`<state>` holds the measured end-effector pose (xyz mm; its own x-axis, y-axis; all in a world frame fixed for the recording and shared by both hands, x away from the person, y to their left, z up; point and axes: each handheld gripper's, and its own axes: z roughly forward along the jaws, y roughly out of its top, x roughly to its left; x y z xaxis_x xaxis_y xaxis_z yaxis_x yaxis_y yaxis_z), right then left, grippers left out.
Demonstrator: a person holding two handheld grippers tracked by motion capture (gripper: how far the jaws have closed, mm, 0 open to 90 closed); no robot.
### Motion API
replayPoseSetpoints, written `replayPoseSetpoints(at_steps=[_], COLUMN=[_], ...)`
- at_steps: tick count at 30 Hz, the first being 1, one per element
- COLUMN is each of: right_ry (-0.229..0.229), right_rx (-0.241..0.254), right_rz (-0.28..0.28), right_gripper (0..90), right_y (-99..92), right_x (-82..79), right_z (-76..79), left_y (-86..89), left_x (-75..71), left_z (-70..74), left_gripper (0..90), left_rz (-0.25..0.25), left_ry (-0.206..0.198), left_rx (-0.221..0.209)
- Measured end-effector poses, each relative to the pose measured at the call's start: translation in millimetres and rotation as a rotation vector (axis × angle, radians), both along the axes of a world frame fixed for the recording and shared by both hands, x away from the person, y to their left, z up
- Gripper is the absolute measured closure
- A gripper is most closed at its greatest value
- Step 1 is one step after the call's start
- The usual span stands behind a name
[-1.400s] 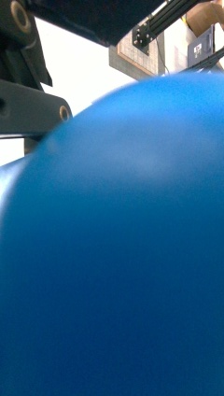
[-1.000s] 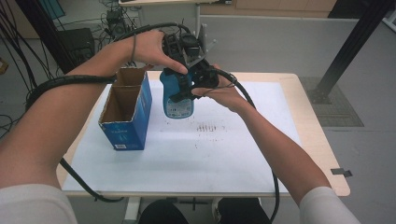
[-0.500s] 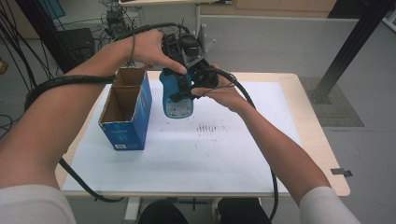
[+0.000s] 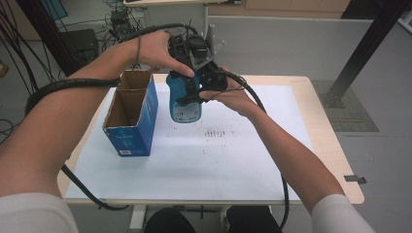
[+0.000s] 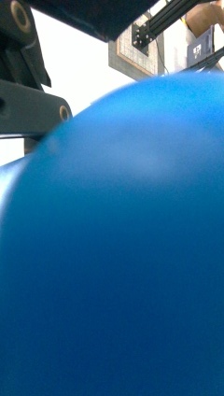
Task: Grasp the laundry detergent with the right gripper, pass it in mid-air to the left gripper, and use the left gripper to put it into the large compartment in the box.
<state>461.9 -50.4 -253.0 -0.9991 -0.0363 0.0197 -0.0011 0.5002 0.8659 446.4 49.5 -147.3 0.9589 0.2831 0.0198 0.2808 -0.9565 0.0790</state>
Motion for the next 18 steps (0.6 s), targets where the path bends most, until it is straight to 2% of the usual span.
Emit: replayPoseSetpoints(at_steps=[18], right_ry=[-0.005], right_rx=[-0.003], right_rz=[-0.001], right_gripper=[44.0], right_y=[0.1], right_x=[-0.7], right_z=[0.3], left_y=[-0.4], left_x=[-0.5], left_z=[-0.5], left_gripper=[8.0], left_rz=[-0.007], left_ry=[-0.008], left_rx=[0.008])
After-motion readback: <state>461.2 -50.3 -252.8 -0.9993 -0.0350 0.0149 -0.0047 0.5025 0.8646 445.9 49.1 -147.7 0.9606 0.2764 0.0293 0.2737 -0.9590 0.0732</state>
